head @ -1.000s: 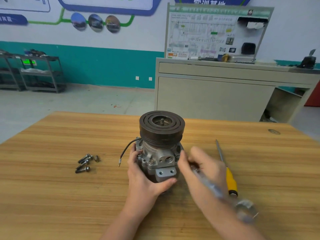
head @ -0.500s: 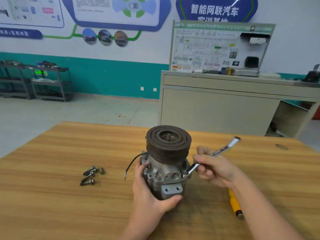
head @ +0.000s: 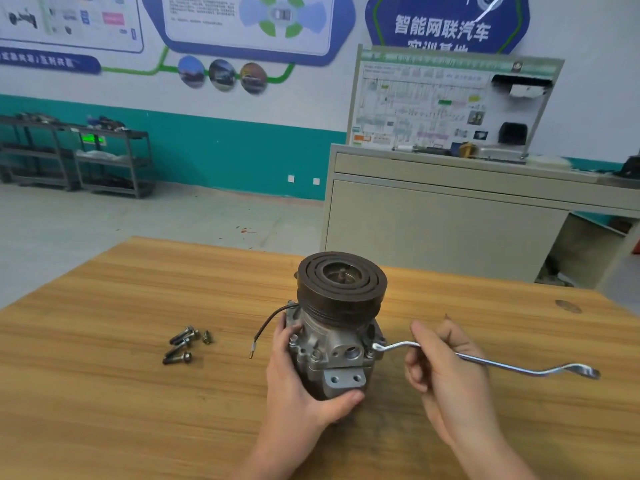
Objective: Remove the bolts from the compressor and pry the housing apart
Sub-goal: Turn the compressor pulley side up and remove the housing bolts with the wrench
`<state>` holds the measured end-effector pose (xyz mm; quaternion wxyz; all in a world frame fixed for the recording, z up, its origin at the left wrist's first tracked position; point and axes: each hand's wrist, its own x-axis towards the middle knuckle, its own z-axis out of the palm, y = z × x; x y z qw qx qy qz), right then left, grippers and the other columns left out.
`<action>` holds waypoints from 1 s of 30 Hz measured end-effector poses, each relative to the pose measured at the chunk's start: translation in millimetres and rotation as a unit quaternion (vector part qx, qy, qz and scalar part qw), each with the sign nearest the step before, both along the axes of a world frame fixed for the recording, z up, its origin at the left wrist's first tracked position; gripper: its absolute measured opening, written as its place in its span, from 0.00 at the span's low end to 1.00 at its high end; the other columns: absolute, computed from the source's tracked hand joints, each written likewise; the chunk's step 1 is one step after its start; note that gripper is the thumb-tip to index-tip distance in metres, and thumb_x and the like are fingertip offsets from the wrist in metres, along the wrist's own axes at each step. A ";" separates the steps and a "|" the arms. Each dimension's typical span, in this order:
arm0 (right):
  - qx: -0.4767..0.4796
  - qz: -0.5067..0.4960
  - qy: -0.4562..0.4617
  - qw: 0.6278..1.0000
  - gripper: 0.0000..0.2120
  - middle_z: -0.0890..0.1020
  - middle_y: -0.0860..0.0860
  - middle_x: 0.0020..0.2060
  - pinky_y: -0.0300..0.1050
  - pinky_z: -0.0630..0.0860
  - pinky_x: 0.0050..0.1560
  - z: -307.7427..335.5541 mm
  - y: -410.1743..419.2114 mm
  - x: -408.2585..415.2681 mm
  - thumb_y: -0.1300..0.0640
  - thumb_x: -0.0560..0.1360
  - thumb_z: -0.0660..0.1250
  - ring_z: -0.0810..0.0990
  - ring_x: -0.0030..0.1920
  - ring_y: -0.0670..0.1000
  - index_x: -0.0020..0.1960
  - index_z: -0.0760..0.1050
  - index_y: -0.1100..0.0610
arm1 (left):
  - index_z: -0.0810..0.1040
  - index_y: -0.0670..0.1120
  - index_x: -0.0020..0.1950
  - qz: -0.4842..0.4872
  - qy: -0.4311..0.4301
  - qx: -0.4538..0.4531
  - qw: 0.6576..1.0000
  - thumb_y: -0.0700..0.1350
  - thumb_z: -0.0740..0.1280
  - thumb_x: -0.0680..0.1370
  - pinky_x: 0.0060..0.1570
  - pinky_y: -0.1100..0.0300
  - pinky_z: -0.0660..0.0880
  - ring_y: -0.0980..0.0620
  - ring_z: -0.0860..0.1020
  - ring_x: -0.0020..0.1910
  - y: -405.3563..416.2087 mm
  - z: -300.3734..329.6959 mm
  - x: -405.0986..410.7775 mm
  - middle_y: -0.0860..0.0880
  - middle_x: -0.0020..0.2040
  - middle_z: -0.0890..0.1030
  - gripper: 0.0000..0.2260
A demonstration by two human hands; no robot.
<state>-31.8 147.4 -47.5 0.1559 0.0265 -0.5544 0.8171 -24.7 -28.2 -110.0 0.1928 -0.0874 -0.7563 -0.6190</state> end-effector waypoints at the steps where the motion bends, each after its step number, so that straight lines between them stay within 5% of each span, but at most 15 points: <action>1: 0.035 -0.026 0.010 0.999 0.22 0.74 0.55 0.21 0.34 0.61 0.20 0.9 -2.9 4.2 0.65 0.77 0.65 0.67 0.18 0.48 0.26 0.65 0.53 | 0.53 0.76 0.64 0.000 0.002 0.000 1.000 0.69 0.78 0.53 0.73 0.46 0.61 0.51 0.63 0.74 0.1 0.5 0.8 0.51 0.76 0.61 0.48; 5: 0.243 -0.121 0.094 0.958 0.19 0.77 0.53 0.23 0.33 0.69 0.24 -2.4 -25.6 24.7 0.56 0.76 0.68 0.72 0.21 0.44 0.28 0.68 0.51 | 0.52 0.79 0.61 0.000 0.008 -0.004 1.000 0.69 0.78 0.53 0.74 0.47 0.61 0.52 0.62 0.75 0.0 4.0 3.0 0.50 0.77 0.60 0.46; 9: 0.458 -0.219 0.210 0.836 0.18 0.64 0.48 0.24 0.24 0.61 0.29 -14.3 -42.4 40.4 0.49 0.75 0.65 0.65 0.25 0.39 0.31 0.60 0.49 | 0.52 0.79 0.60 0.005 0.010 -0.005 1.000 0.66 0.79 0.53 0.74 0.47 0.61 0.53 0.61 0.75 0.5 5.6 4.0 0.51 0.77 0.58 0.46; 10: 0.450 -0.223 0.213 0.838 0.19 0.63 0.48 0.24 0.24 0.62 0.29 -18.4 -42.5 41.1 0.49 0.74 0.66 0.65 0.25 0.39 0.30 0.61 0.51 | 0.52 0.79 0.60 0.004 0.010 -0.005 1.000 0.66 0.80 0.53 0.74 0.48 0.62 0.53 0.61 0.75 0.6 5.3 3.8 0.51 0.77 0.58 0.47; 12: 0.343 -0.167 0.136 0.914 0.20 0.72 0.51 0.22 0.28 0.67 0.27 -16.1 -35.0 39.6 0.50 0.75 0.70 0.71 0.23 0.40 0.29 0.66 0.52 | 0.52 0.78 0.61 -0.001 0.015 0.000 1.000 0.66 0.80 0.53 0.74 0.48 0.62 0.53 0.62 0.75 0.7 4.2 2.8 0.51 0.77 0.59 0.47; 15: 0.162 0.018 0.014 0.987 0.16 0.79 0.57 0.25 0.36 0.70 0.21 -1.2 -1.1 19.0 0.56 0.67 0.76 0.75 0.21 0.49 0.29 0.70 0.53 | 0.54 0.73 0.65 -0.007 0.018 0.017 1.000 0.66 0.79 0.53 0.73 0.48 0.63 0.52 0.64 0.74 2.3 2.7 0.6 0.49 0.77 0.60 0.48; 18: 0.082 0.246 -0.067 0.964 0.21 0.76 0.59 0.24 0.34 0.66 0.20 21.0 30.3 -19.1 0.54 0.56 0.84 0.72 0.20 0.50 0.30 0.70 0.53 | 0.57 0.61 0.69 0.000 0.016 0.036 0.999 0.67 0.79 0.52 0.72 0.44 0.64 0.49 0.65 0.73 4.0 1.2 -1.6 0.46 0.76 0.62 0.51; 22: 0.054 0.400 -0.156 0.901 0.19 0.73 0.57 0.21 0.32 0.61 0.17 33.5 24.6 -61.4 0.61 0.58 0.83 0.68 0.17 0.46 0.30 0.70 0.57 | 0.57 0.59 0.69 0.000 0.008 0.027 1.000 0.67 0.79 0.53 0.71 0.44 0.64 0.48 0.66 0.73 3.5 1.5 -3.0 0.45 0.75 0.62 0.51; 26: -0.067 0.405 -0.119 0.904 0.16 0.73 0.54 0.21 0.31 0.61 0.17 24.6 22.3 -63.6 0.60 0.61 0.81 0.68 0.17 0.44 0.33 0.72 0.57 | 0.55 0.66 0.69 -0.001 0.007 0.012 1.000 0.68 0.78 0.54 0.72 0.45 0.63 0.50 0.64 0.74 1.0 -1.8 -3.2 0.47 0.76 0.61 0.50; 30: -0.119 0.188 -0.037 0.974 0.16 0.71 0.52 0.18 0.29 0.58 0.18 17.8 20.1 -39.1 0.60 0.65 0.72 0.64 0.15 0.43 0.27 0.67 0.52 | 0.52 0.73 0.66 0.010 0.013 -0.002 1.000 0.70 0.77 0.54 0.73 0.45 0.62 0.51 0.62 0.75 0.8 -0.7 -3.3 0.50 0.76 0.59 0.47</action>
